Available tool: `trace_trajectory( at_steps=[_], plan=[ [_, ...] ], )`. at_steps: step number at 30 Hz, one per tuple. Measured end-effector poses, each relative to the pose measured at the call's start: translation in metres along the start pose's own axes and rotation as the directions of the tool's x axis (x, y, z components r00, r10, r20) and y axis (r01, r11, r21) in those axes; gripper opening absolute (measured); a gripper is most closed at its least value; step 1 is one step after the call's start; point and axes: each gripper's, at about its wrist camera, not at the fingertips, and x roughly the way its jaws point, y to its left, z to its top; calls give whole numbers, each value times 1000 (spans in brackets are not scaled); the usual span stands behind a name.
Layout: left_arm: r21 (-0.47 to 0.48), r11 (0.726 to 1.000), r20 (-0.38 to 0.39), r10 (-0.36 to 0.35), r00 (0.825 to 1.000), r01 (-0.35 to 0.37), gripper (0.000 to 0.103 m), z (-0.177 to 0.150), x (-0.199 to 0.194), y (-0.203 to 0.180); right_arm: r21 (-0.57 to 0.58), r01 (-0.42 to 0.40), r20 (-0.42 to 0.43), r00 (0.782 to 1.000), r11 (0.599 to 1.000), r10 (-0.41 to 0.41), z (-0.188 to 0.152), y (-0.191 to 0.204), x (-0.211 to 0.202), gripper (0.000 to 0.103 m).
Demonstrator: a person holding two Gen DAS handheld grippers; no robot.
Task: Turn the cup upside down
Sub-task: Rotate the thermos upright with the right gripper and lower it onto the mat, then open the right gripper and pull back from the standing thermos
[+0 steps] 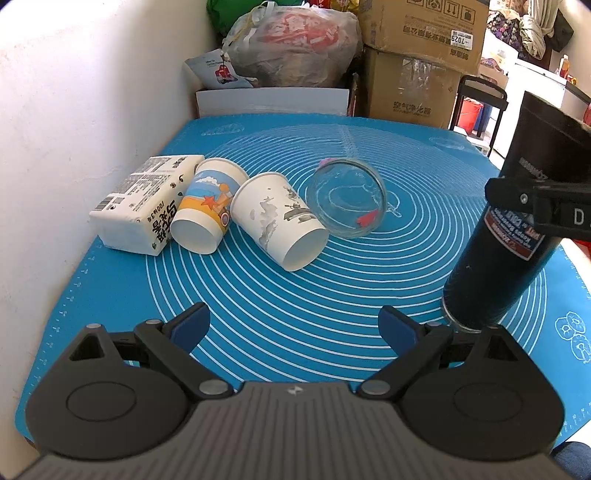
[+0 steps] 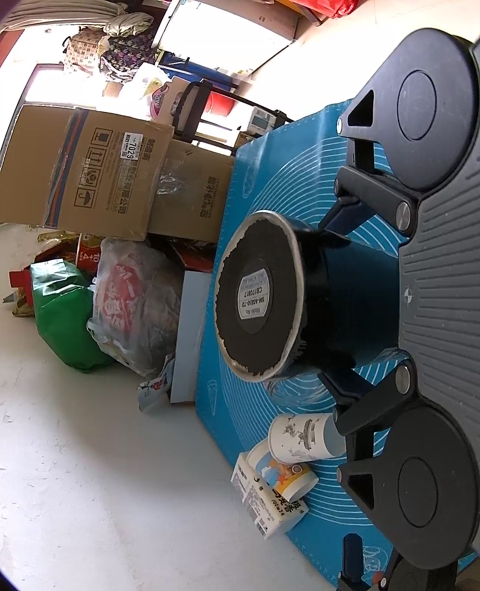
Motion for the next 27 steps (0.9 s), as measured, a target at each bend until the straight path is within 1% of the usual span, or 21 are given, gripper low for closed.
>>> trace_trajectory(
  at_steps=[6, 8, 13, 17, 27],
  plan=[
    [10, 1000, 24, -14, 1000, 14, 97, -2, -16, -5, 28, -20, -1, 1000, 999, 20, -8, -6, -17, 83],
    [13, 1000, 43, -18, 999, 18, 97, -3, -25, -8, 34, -25, 8, 1000, 999, 25, -13, -8, -28, 87],
    [28, 999, 80, -37, 996, 35, 97, -6, -46, -15, 62, -27, 19, 999, 998, 26, -28, -18, -58, 87],
    [42, 998, 101, -50, 994, 46, 97, -12, -63, -23, 89, -33, 23, 999, 995, 31, -42, -25, -82, 92],
    [112, 991, 112, -86, 990, 73, 97, -40, -94, -46, 113, -29, 14, 1000, 993, 28, -74, -31, -128, 93]
  ],
)
